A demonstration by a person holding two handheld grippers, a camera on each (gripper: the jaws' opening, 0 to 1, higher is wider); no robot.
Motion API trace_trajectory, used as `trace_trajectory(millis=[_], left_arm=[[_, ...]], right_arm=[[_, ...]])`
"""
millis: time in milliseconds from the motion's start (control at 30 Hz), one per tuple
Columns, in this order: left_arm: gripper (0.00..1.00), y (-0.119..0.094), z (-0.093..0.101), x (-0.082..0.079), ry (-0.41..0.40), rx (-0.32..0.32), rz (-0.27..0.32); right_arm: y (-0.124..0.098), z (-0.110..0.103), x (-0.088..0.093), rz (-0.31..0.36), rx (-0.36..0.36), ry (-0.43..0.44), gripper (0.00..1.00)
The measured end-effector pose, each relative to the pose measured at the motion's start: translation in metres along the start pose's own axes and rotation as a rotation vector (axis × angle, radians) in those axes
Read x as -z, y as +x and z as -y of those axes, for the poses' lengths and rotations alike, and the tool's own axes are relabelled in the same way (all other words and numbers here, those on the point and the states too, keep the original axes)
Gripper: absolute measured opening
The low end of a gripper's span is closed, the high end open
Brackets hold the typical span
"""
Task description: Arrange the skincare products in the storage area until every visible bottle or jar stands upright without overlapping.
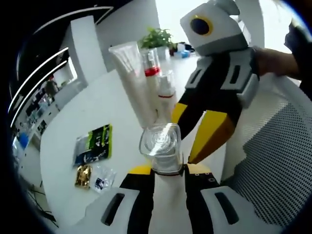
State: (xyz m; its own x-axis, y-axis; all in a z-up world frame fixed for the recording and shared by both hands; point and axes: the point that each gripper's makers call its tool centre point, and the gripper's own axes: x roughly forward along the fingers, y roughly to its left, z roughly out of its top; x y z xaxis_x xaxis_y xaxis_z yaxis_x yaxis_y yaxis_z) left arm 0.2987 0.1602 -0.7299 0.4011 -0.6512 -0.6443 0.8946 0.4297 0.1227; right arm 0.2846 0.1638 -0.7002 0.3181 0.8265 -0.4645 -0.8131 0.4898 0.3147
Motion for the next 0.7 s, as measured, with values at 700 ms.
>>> trace_trajectory(millis=[700], left_arm=[[0.22,-0.009,-0.006,0.01,-0.073,-0.013,-0.031]], right_arm=[[0.0,0.002,0.001,-0.012,0.016,-0.018,0.19]])
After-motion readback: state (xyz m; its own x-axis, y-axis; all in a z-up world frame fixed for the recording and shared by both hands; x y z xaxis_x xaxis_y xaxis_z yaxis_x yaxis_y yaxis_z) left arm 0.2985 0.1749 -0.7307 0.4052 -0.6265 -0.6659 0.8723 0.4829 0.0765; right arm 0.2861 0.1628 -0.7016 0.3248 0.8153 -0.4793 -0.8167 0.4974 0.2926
